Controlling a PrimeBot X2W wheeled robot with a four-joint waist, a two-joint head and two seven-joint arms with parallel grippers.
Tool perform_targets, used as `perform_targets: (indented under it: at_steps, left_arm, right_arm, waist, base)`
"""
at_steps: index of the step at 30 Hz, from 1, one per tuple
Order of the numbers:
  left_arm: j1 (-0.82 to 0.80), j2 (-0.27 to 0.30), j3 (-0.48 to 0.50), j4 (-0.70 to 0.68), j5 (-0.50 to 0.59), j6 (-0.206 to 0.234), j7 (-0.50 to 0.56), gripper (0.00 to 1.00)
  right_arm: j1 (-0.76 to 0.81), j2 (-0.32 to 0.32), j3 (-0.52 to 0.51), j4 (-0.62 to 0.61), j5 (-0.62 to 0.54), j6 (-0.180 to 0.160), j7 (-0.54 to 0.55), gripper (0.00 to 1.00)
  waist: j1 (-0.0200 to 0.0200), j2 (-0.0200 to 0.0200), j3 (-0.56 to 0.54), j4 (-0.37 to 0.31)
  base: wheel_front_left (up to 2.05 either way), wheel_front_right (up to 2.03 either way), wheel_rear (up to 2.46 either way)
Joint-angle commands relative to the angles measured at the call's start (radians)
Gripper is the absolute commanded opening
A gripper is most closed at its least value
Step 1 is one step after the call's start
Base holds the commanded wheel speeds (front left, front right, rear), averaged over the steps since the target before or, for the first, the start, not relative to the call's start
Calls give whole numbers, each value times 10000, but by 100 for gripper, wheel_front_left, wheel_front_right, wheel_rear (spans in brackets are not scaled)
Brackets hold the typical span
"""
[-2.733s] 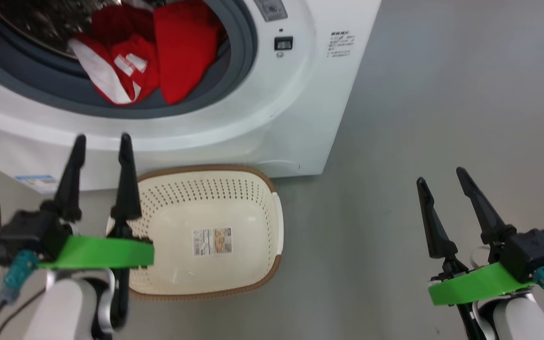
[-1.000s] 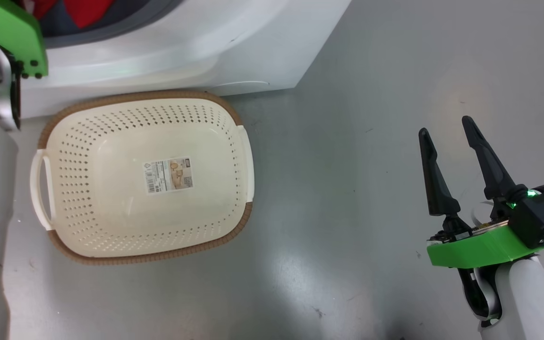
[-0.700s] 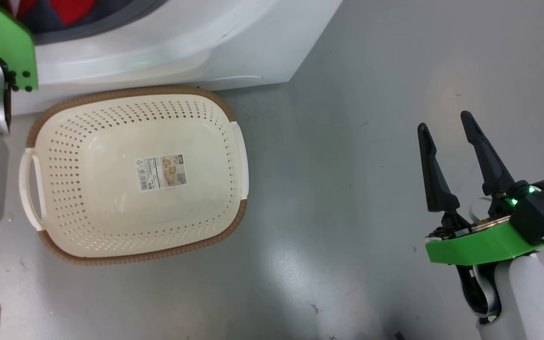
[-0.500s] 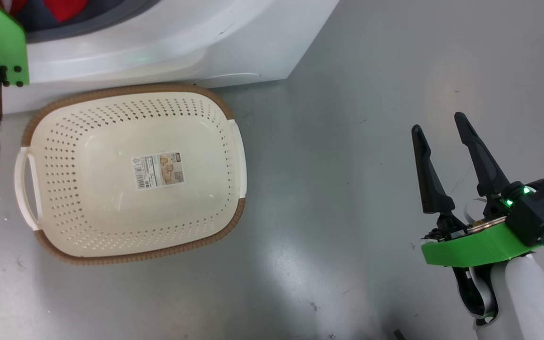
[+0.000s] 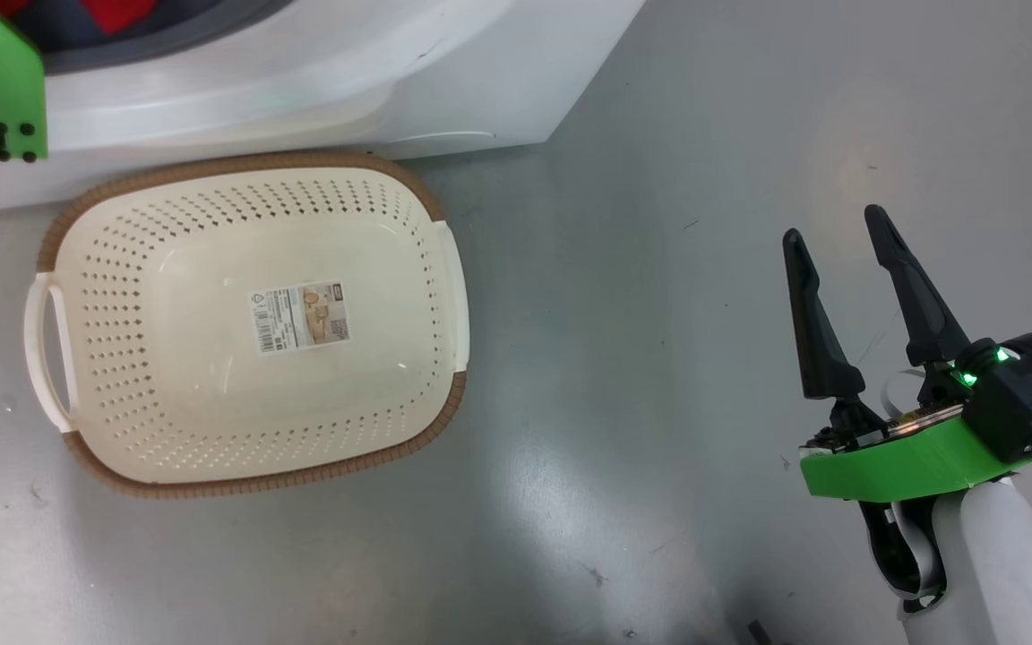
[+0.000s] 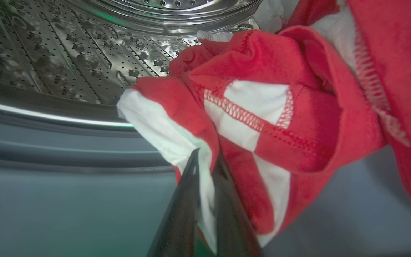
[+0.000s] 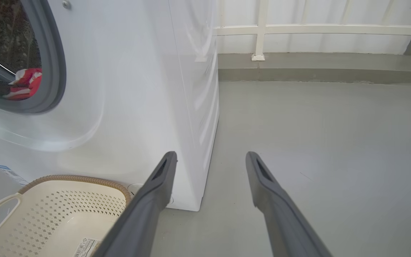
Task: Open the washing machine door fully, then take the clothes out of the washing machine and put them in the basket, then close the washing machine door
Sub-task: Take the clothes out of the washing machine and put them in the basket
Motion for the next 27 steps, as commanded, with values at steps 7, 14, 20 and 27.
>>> perform_targets:
  at_steps: [7,14,20,27]
  left_arm:
    - [-352,659,-139,-169,210,103,-661,0]
    - [-392,599,-114,-364,16,167,-1576,0]
    - [-112,502,79,-548,-373,77,-2203,0]
    - [698,175,713,-1404,-1302,-251,-2608,0]
  right_arm:
    - [-9,-29,252,-162,82,62,-63,100]
    - [-33,-29,246,-64,115,62,-63,100]
    - [-48,-29,243,24,119,62,-63,100]
    - [26,-29,245,116,74,62,-63,100]
  waist:
    - [-1,-1,-22,27]
    - [-1,-1,-173,92]
    - [-1,-1,-433,206]
    - [-1,-1,-864,377]
  base:
    - [0,0,0]
    - [0,0,0]
    - [0,0,0]
    - [0,0,0]
